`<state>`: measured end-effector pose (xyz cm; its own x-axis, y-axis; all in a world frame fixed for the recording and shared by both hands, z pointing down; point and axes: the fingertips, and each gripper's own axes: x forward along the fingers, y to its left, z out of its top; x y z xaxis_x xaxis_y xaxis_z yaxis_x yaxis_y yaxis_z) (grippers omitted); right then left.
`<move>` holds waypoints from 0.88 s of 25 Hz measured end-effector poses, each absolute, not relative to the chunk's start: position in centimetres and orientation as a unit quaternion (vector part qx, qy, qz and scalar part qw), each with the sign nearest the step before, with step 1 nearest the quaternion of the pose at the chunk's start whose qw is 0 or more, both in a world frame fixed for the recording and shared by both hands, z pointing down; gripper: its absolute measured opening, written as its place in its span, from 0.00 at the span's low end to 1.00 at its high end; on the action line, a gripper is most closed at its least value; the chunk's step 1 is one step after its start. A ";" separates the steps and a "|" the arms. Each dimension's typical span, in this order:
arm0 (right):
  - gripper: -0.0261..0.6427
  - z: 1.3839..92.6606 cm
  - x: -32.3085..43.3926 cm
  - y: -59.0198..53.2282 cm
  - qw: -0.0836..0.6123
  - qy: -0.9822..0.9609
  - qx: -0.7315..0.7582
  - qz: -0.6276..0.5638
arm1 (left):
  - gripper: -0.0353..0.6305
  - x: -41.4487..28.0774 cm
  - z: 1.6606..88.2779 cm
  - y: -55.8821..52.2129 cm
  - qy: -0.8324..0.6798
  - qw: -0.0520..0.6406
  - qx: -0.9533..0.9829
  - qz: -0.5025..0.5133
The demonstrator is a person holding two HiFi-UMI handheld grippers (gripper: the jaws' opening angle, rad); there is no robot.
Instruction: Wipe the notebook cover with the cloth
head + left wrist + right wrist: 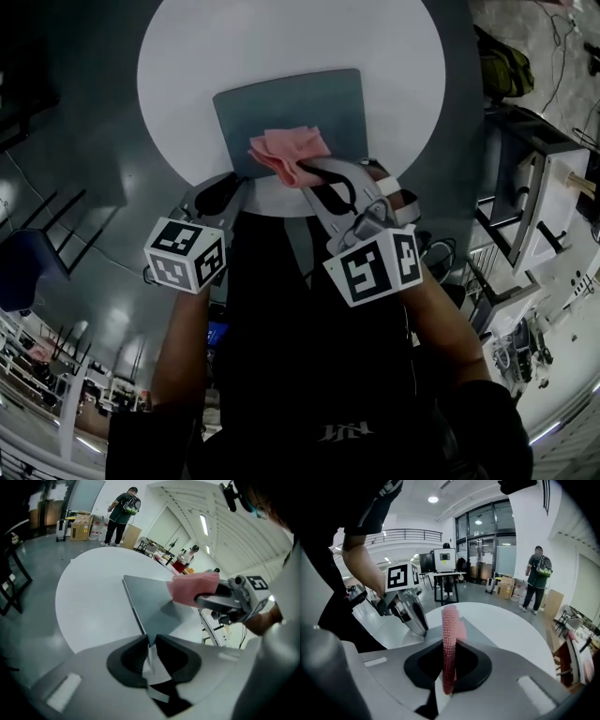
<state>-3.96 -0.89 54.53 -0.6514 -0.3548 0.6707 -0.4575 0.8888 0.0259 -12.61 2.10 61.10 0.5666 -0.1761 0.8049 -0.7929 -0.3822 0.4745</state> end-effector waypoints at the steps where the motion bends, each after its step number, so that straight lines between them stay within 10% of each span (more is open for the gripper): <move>1: 0.06 54.7 -5.8 -0.4 0.347 -0.912 0.205 0.076 | 0.12 -12.7 61.1 2.1 -0.317 0.456 0.760 0.337; 22: 0.06 60.0 -12.0 1.7 0.407 -0.906 0.050 0.107 | 0.13 -13.6 61.2 1.6 -0.304 0.450 0.773 0.328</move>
